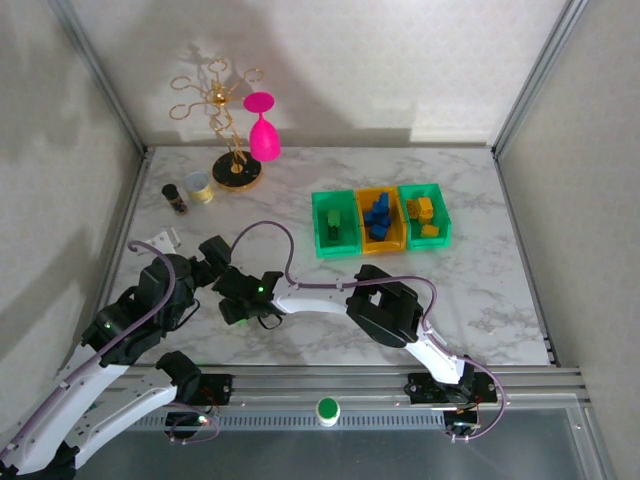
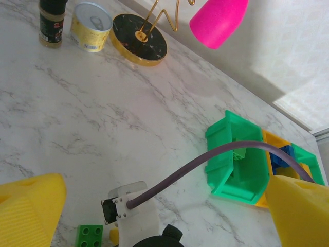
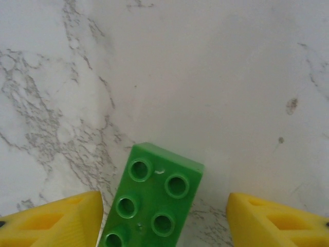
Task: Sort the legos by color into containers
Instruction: Pick up the lego from the bottom-center of the table.
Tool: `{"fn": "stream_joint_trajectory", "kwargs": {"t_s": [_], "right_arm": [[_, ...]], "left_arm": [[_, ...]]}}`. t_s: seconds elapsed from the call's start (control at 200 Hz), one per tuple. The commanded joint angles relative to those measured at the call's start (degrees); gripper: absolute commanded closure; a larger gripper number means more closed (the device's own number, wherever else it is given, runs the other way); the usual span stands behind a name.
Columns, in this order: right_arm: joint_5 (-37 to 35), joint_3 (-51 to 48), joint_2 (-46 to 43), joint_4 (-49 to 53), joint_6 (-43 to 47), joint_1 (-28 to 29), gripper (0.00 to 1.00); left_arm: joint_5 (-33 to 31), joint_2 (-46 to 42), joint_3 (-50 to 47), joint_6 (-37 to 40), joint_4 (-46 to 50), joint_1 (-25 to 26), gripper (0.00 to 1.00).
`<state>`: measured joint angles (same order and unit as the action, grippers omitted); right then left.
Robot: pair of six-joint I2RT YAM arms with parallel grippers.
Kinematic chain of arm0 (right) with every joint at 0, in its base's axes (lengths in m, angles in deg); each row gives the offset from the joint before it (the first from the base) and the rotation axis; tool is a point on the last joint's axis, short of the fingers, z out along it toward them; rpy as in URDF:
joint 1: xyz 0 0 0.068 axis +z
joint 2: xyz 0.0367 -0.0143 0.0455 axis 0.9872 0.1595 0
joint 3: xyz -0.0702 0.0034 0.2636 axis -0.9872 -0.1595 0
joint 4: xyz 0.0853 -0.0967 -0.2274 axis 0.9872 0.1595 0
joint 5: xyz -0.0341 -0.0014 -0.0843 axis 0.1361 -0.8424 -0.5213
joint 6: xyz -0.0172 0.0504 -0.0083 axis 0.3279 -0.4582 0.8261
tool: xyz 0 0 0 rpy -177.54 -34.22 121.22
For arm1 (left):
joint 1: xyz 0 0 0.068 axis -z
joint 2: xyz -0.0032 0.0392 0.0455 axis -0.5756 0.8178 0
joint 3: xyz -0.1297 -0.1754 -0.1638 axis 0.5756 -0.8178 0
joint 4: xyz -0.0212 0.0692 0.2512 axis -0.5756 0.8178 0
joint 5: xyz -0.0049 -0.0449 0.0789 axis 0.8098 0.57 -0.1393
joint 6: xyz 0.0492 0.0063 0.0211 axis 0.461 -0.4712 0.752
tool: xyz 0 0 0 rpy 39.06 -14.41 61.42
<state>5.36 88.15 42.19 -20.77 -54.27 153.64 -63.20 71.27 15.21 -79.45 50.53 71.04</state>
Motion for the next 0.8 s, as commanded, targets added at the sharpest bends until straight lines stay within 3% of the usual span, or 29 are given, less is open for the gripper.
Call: {"fn": "stream_joint_trajectory", "kwargs": {"t_s": [0.0,0.255,0.496,0.796], "right_arm": [[-4.16,-1.68,-1.26,5.58,-0.35,0.7,0.36],[-6.89,-4.6,-4.83,8.75,-0.19,1.0,0.39],[-6.74,-1.53,-2.25,8.88,1.34,1.87,0.44],[-6.65,-0.71,-2.07,9.66,1.82,1.94,0.59]], "left_arm": [[-1.08,0.01,-0.52,-0.31,-0.23,-0.39,0.0],[-0.55,0.34,-0.75,-0.33,-0.98,-0.37,0.01],[0.2,0.66,-0.83,-0.56,-1.44,-0.39,0.0],[0.57,0.7,-1.1,-0.52,-2.0,-0.39,0.0]]}}
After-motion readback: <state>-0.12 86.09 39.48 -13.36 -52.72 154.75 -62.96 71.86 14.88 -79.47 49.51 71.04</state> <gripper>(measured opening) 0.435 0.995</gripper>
